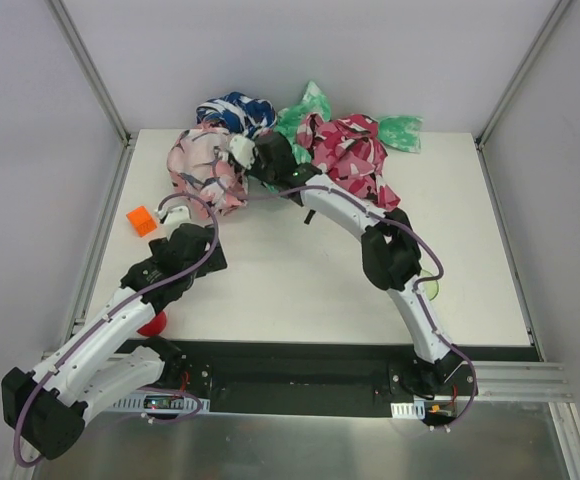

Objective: Pick out a specific cloth from the pile

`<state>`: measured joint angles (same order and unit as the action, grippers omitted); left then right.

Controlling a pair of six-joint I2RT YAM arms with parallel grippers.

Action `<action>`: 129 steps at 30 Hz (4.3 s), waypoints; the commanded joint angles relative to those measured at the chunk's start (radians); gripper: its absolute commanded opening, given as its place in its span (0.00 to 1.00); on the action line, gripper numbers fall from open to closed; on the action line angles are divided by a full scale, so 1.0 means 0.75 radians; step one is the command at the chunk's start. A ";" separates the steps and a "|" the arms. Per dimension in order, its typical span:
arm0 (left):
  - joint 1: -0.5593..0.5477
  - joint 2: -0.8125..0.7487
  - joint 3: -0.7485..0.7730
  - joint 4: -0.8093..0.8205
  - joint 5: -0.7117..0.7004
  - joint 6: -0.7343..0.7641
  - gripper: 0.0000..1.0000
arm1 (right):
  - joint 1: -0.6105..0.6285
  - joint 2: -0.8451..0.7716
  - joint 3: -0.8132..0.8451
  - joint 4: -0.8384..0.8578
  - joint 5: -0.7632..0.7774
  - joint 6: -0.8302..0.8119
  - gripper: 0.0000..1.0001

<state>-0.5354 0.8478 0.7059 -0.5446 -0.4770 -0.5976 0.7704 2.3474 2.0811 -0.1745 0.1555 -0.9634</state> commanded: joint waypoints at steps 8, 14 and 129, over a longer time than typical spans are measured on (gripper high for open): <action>0.004 0.182 0.071 0.380 0.222 0.140 0.99 | -0.438 0.214 0.547 0.296 0.224 0.591 0.00; 0.004 0.477 0.241 0.560 0.378 0.230 0.99 | -0.577 0.325 0.577 0.247 0.243 0.856 0.00; -0.350 0.230 0.650 0.413 0.935 0.277 0.00 | -0.628 -2.250 -1.848 -0.246 0.402 1.581 0.96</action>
<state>-0.7933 1.0893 1.2423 -0.2935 0.3019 -0.3752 0.3012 0.8089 0.8284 -0.4011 0.4107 0.1013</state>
